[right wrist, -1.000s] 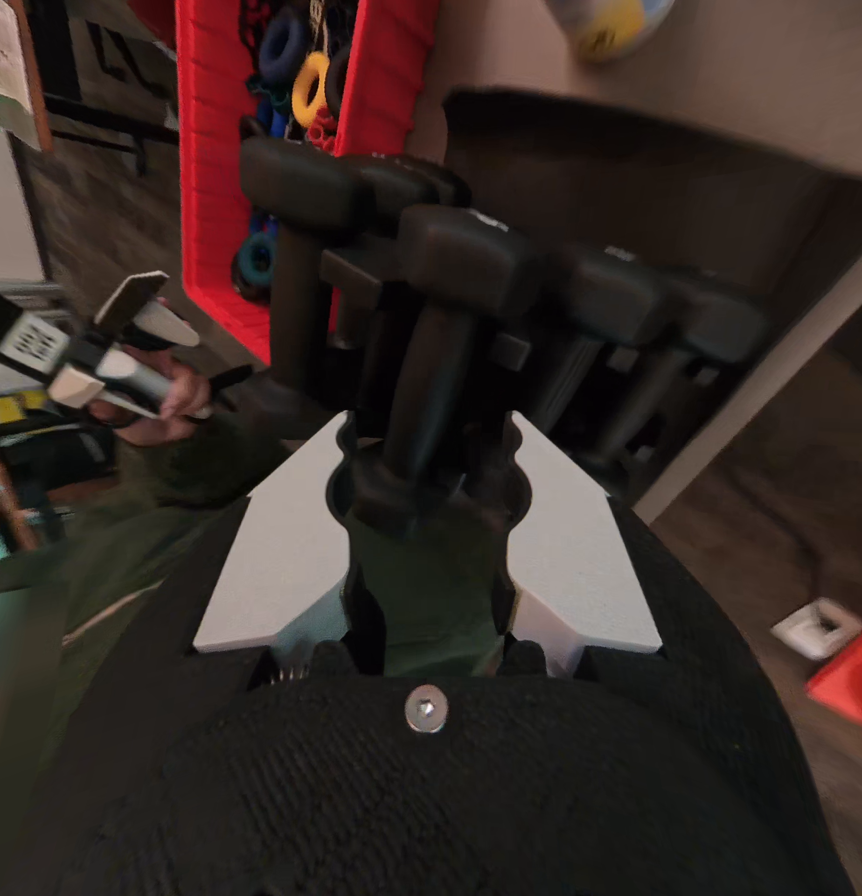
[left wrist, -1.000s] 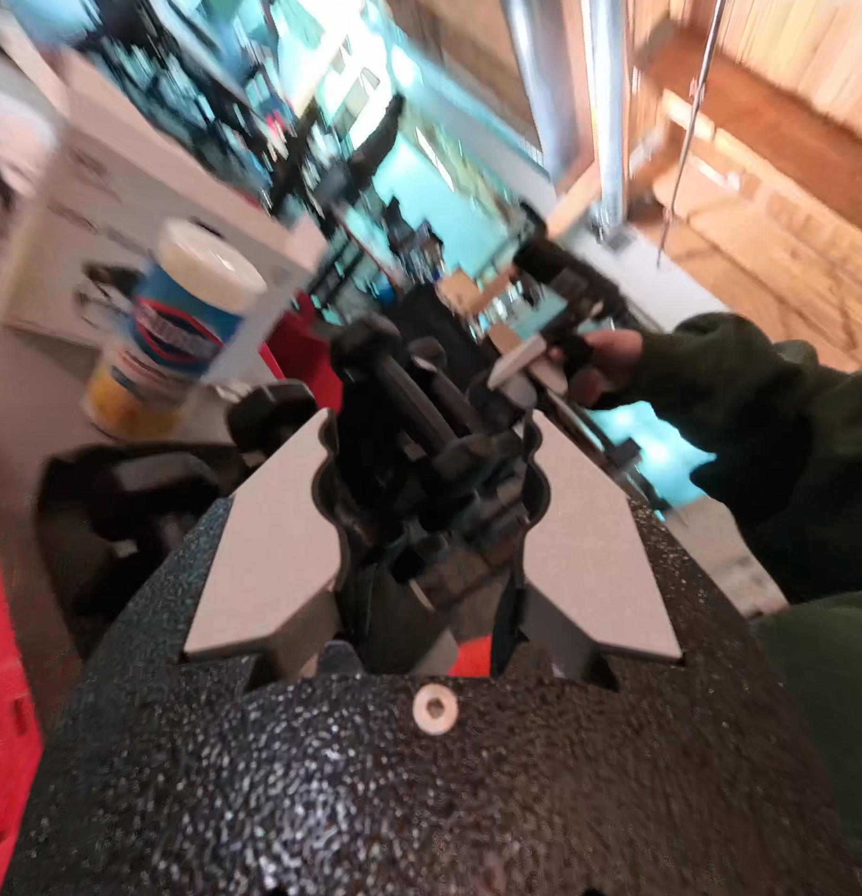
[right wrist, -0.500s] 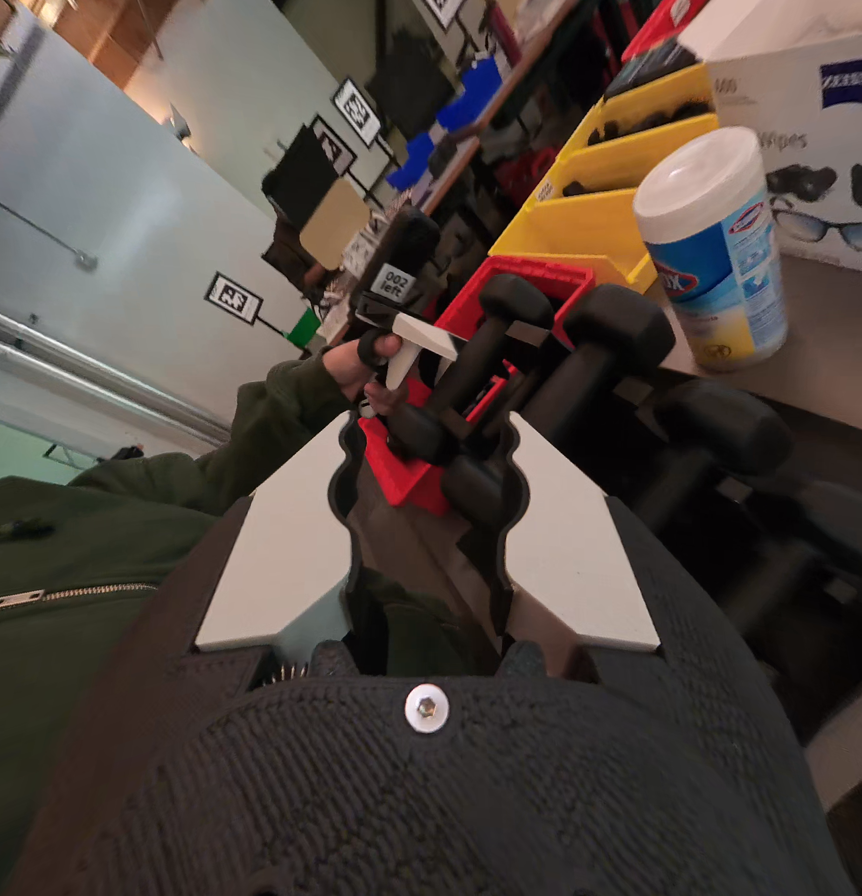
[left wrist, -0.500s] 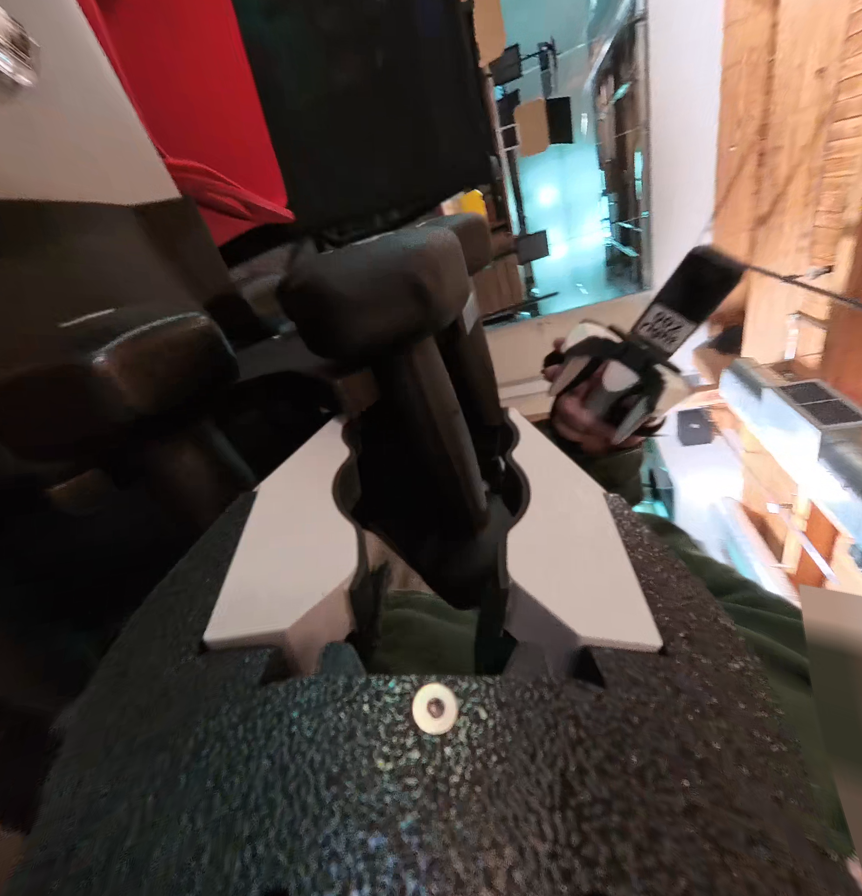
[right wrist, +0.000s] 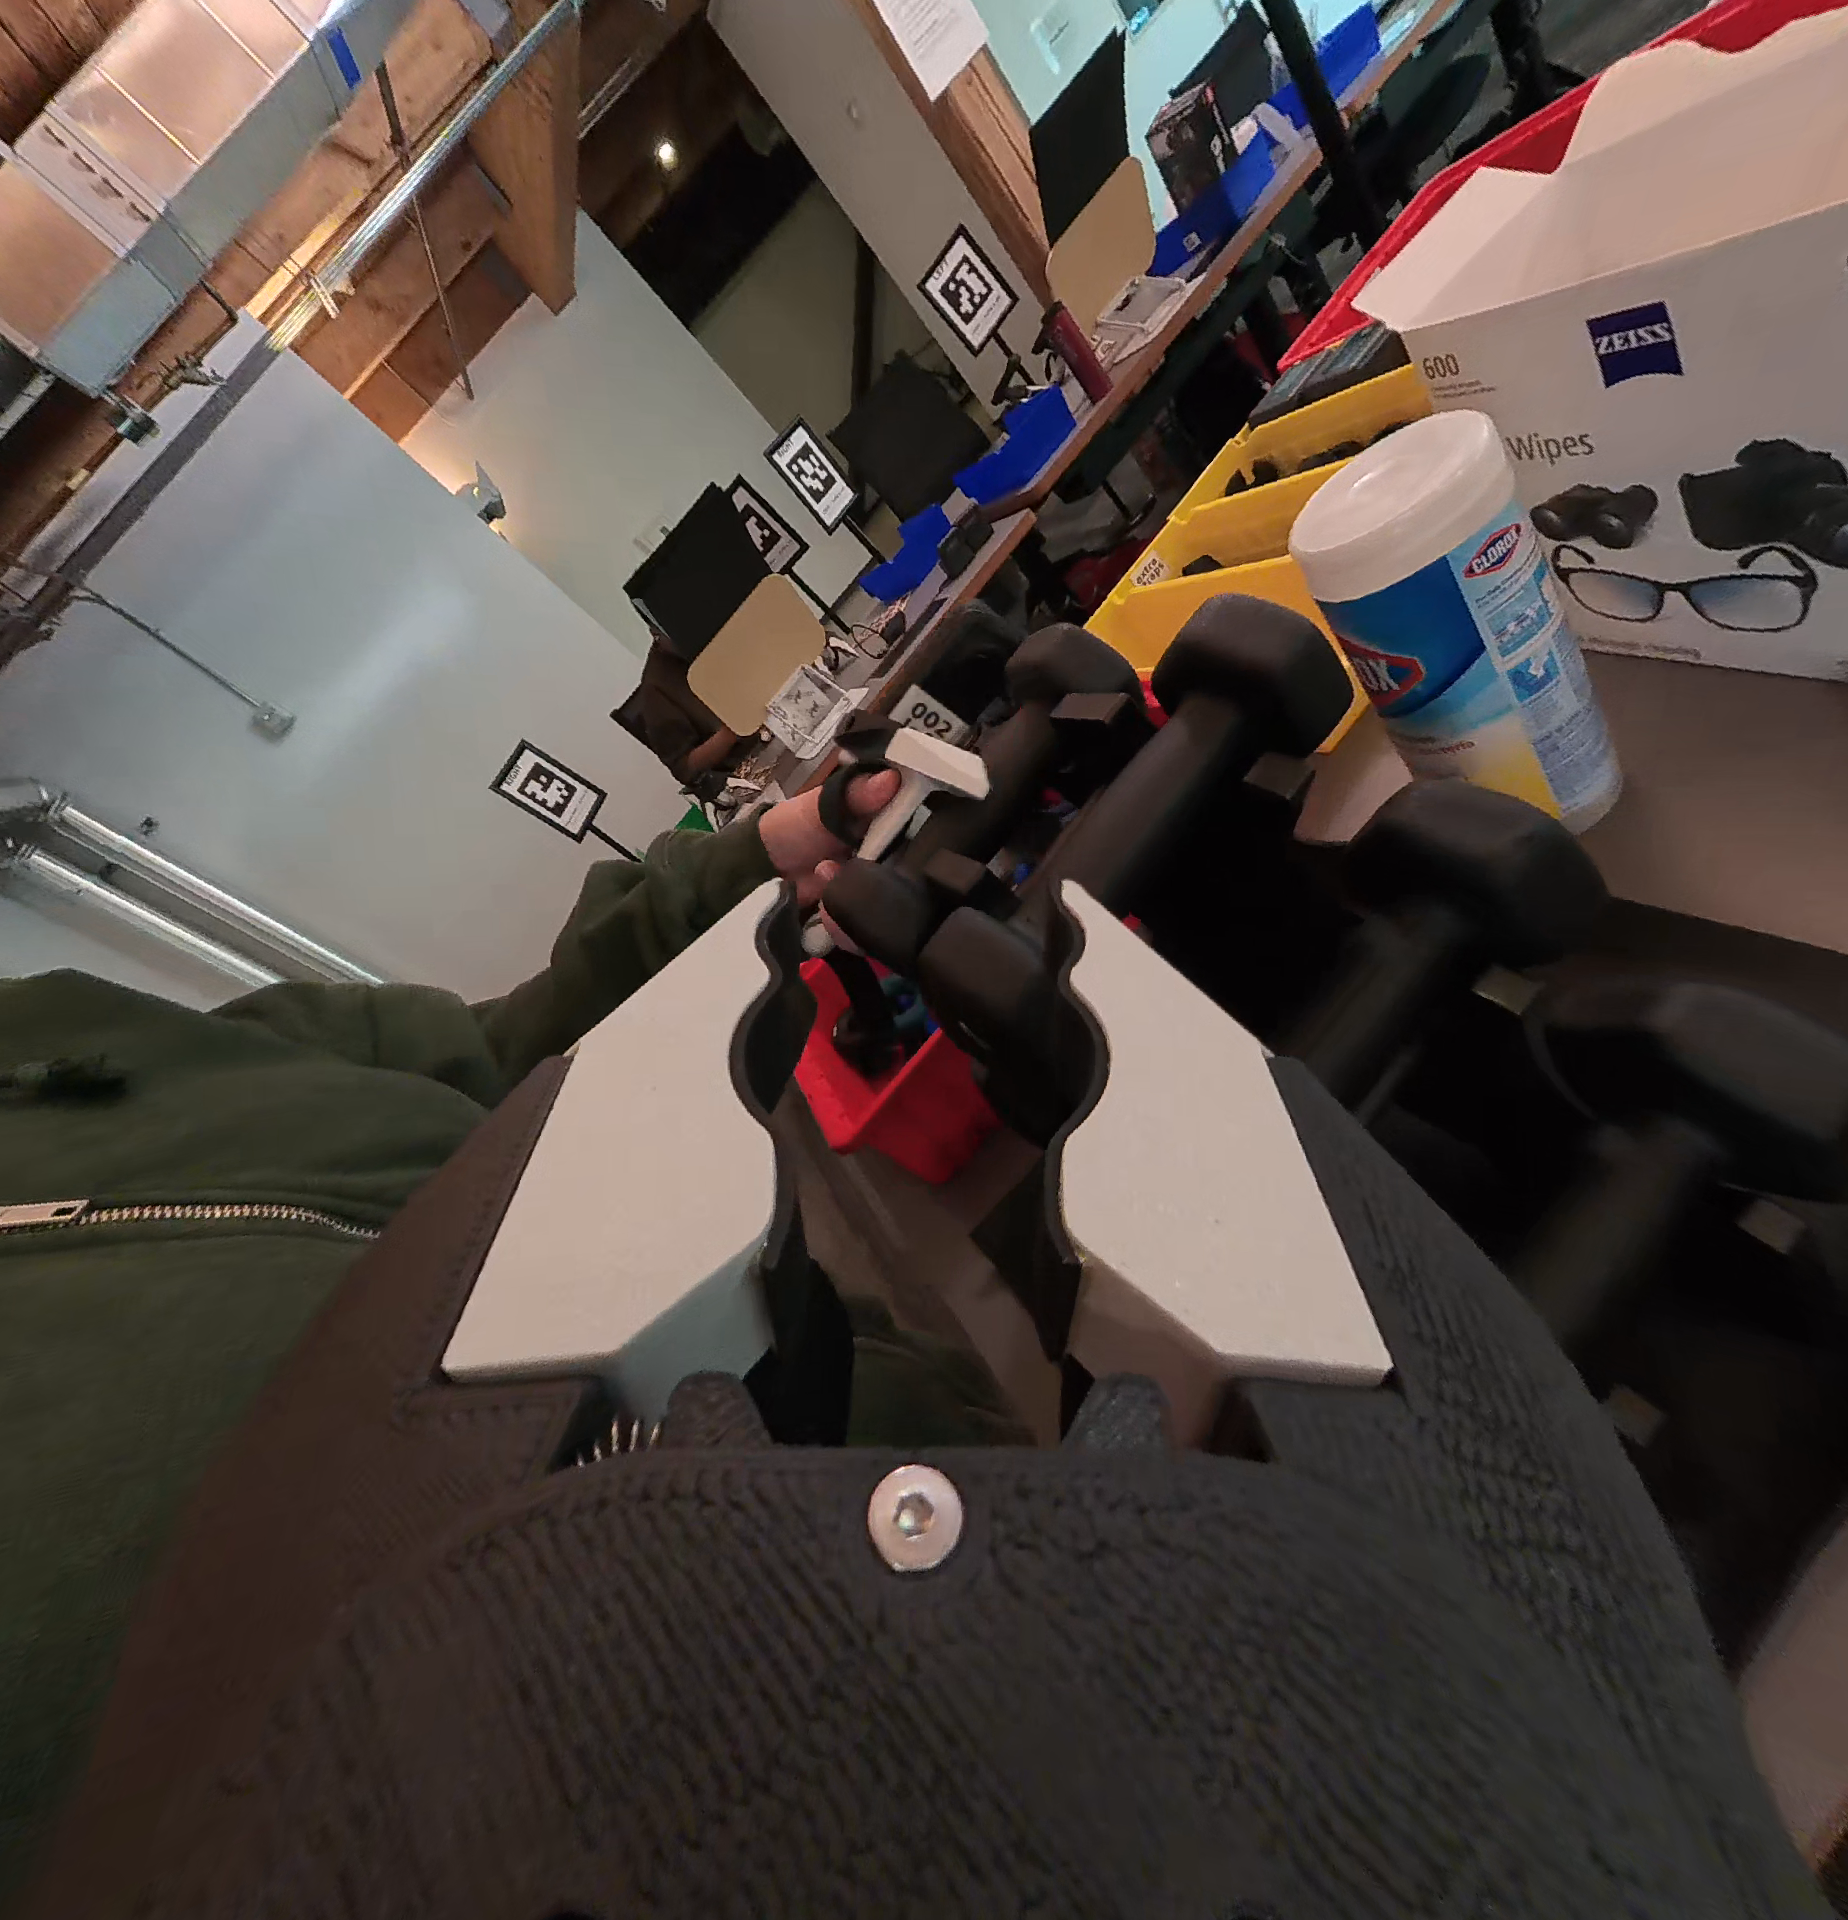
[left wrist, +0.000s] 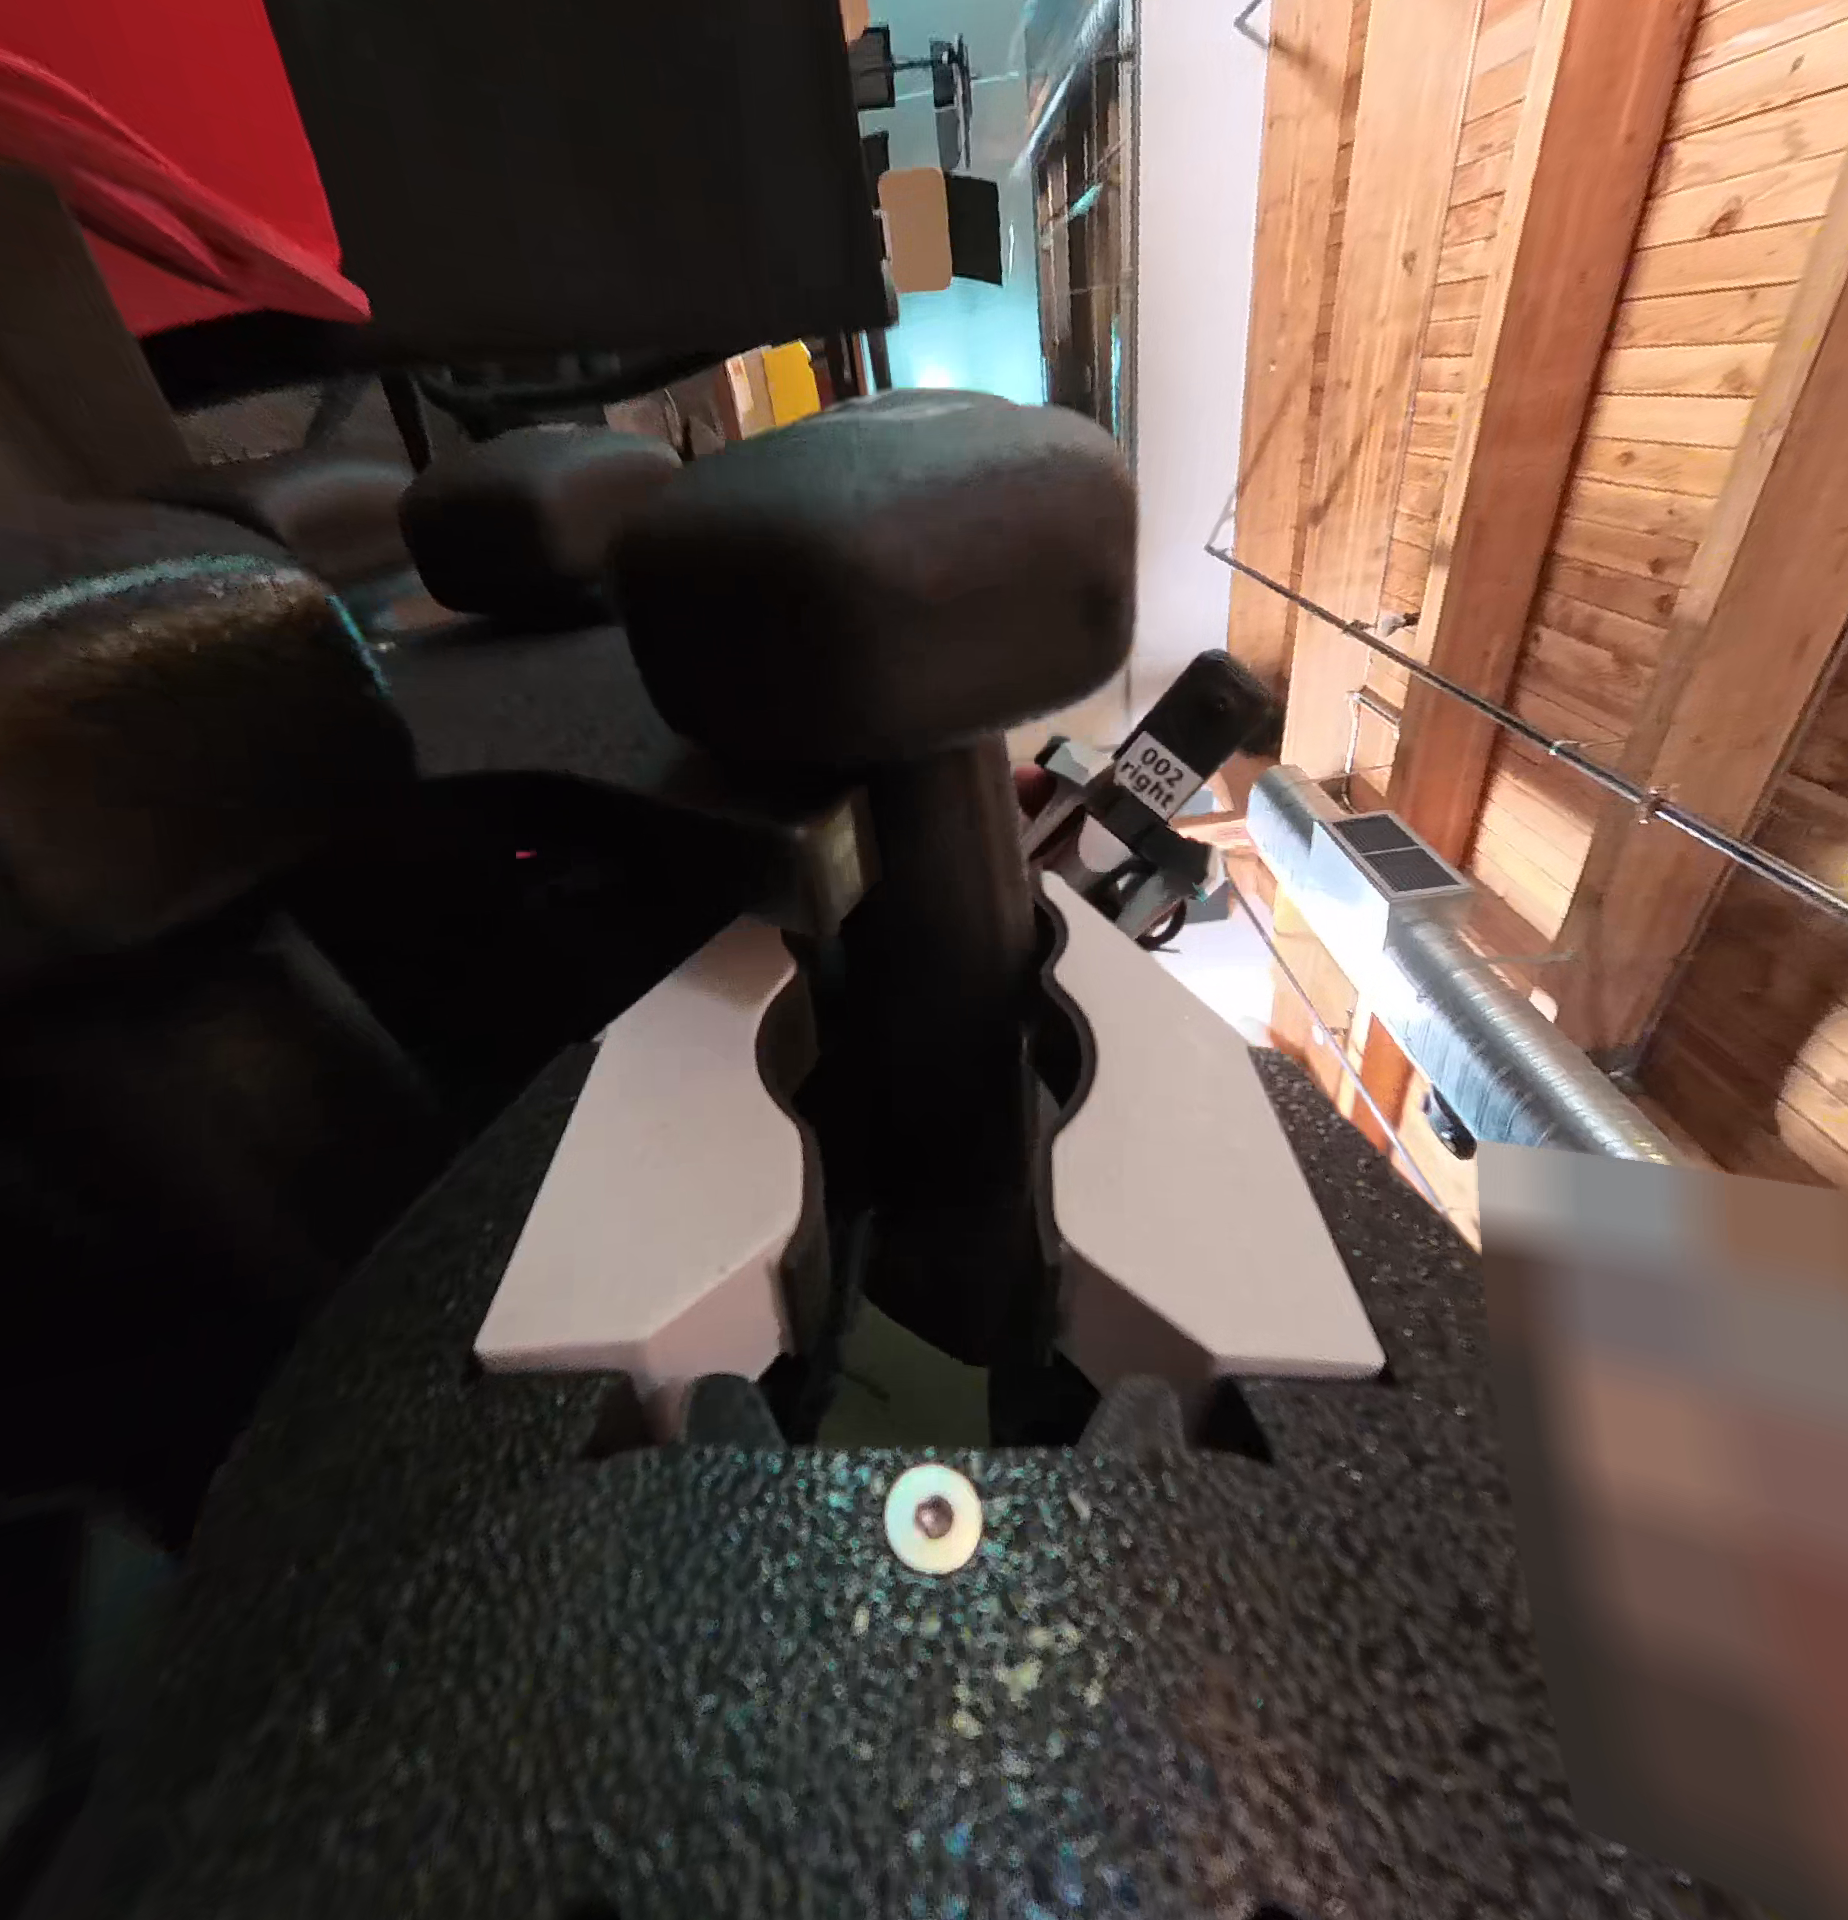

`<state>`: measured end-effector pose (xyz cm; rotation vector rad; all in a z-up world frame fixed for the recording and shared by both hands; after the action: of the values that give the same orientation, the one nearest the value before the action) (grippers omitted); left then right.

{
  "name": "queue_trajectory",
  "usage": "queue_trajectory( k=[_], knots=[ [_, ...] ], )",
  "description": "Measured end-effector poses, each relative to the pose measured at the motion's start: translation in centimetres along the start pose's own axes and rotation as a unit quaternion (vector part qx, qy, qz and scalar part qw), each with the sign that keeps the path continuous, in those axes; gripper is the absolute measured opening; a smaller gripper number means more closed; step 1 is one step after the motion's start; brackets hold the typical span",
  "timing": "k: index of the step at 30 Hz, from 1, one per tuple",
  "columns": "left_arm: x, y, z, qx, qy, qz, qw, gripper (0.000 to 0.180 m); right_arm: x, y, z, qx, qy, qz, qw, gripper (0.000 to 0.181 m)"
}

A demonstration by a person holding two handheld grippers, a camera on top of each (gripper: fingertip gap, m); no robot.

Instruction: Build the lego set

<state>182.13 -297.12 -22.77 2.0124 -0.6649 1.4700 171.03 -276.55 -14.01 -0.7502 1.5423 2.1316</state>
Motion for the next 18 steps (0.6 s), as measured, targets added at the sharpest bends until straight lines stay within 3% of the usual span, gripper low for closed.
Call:
queue_trajectory(
  k=[4,18],
  knots=[
    [0.3,0.0,0.2,0.015,0.005,-0.036,0.999,0.031,0.5,-0.4,0.1,0.0,-0.003,-0.003,1.0,0.044],
    [1.9,-0.5,1.0,-0.04,0.011,-0.082,0.996,0.028,1.2,0.9,0.7,0.044,-0.006,-0.007,0.999,0.038]
  ],
)
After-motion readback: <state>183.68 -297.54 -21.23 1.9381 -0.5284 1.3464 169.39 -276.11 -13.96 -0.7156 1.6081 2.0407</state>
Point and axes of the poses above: each gripper's, where its closed fingertips meet, z back along the fingers, y out of its top, x = y × z across the jaws, the point moved 6 cm from there along z, back along the fingers, and after that the axes turned 14 degrees about -y, right-handed, at the moved point
